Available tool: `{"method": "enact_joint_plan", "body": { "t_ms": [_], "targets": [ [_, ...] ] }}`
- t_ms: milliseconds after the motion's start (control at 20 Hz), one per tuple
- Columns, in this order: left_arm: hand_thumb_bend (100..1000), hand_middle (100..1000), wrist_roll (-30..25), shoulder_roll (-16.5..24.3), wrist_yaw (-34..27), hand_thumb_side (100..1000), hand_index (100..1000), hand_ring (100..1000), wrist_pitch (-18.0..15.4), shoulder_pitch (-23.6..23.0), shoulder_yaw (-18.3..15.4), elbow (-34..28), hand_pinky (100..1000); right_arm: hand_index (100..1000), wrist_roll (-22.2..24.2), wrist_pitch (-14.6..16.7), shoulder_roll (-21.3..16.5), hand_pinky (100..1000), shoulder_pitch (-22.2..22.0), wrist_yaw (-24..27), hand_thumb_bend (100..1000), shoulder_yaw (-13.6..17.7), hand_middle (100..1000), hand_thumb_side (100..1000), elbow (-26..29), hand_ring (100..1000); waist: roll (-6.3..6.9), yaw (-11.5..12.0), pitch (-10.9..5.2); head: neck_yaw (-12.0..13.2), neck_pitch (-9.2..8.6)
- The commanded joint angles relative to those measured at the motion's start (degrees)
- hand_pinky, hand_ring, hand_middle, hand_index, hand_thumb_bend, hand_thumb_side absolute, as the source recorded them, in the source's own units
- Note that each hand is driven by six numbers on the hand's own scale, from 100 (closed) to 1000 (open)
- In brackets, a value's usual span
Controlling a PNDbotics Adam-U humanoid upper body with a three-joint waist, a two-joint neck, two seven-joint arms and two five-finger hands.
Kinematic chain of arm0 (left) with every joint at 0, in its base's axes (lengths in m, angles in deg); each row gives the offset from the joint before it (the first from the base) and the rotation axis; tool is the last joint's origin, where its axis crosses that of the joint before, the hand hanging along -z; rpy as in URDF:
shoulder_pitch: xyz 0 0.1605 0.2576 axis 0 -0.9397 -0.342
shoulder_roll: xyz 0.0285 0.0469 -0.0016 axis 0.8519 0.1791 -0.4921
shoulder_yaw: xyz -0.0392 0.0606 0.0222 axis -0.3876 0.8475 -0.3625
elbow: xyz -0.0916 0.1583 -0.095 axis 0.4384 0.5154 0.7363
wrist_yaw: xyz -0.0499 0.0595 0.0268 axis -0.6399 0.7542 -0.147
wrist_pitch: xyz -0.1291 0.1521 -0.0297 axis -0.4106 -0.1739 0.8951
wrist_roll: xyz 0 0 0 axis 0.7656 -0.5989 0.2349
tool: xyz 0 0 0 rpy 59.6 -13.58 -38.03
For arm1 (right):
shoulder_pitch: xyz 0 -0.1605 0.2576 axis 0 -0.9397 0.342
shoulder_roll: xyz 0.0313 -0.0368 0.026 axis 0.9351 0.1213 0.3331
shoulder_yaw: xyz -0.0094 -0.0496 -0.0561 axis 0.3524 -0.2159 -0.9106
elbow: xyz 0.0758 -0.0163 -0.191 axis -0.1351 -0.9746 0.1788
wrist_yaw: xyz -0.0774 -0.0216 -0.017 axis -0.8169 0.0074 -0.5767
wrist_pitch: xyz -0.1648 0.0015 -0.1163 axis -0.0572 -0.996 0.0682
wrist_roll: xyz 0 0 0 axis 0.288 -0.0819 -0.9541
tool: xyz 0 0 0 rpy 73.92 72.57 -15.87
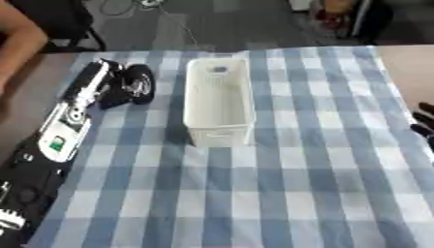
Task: Pick up objects on the table and place them in the box.
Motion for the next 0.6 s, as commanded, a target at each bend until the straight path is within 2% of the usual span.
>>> {"method": "enact_joint_plan", "body": {
  "t_ms": [50, 600],
  "targets": [
    [100, 317, -0.14, 0.61, -0.99, 425, 226, 267, 0.2, 2.51, -0.13, -2.61, 620, 972, 0.03, -0.06, -0.69, 868, 0.42, 0.1, 100, 0.29, 863, 707, 0.66, 873, 0.06, -0.08, -1.01, -0.23, -0.72],
    [100, 317, -1.32, -2.19, -0.72, 422, 228, 268, 0.22, 6.43, 1.24, -4.16, 623, 972, 0.2, -0.08, -0.64, 868, 0.47, 0.14, 100, 0.15, 863, 707, 0.59, 873, 0.05, -0.28, -1.07, -0.25, -0.84]
  ]
}}
